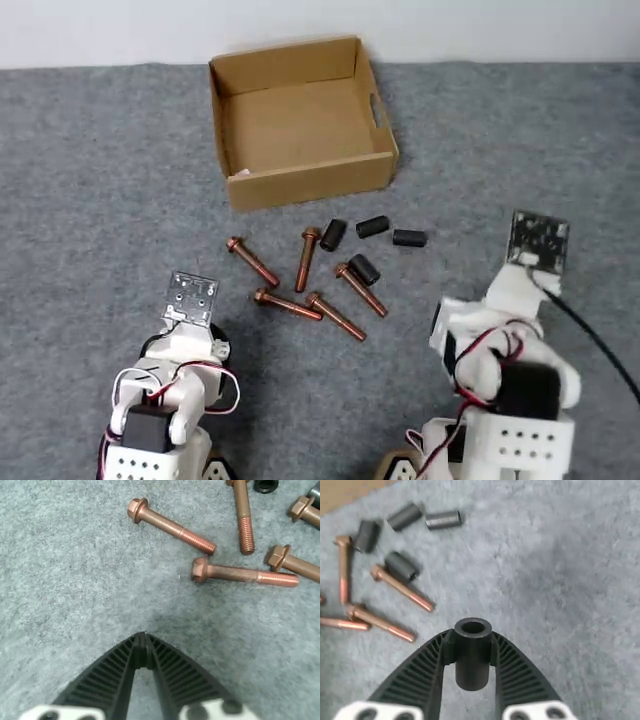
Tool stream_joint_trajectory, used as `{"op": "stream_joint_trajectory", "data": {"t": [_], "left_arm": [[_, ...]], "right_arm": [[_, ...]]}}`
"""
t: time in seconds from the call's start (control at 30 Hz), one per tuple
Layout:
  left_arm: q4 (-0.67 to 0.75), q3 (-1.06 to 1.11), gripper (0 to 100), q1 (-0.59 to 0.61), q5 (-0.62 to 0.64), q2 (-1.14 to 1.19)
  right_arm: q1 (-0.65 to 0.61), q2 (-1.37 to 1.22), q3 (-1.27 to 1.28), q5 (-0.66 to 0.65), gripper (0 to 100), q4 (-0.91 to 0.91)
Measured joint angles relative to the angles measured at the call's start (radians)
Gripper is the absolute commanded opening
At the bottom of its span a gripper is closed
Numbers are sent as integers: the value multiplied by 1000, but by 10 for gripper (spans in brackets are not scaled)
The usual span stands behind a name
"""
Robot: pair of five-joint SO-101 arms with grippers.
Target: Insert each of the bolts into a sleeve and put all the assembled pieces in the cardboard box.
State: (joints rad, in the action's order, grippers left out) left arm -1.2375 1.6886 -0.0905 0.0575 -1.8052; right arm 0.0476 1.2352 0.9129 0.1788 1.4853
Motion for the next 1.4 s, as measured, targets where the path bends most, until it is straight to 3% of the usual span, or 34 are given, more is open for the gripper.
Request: {"op": "stream_joint_trajectory", "data": {"t": [0.27, 0.6, 0.73, 1.07, 1.4], "left_arm": [[44, -34, 5, -51, -6, 0], [121, -370, 5, -51, -3, 71], [157, -555, 5, -60, -6, 305], [167, -1016, 6, -95, -3, 1177], [77, -1309, 64, -218, -41, 1636]], "right_arm": [[-2, 72, 89, 0, 9, -12], [-2, 74, 92, 0, 9, -14], [-2, 74, 92, 0, 9, -14], [-2, 74, 95, 0, 9, -14], [-2, 74, 95, 0, 9, -14]]}}
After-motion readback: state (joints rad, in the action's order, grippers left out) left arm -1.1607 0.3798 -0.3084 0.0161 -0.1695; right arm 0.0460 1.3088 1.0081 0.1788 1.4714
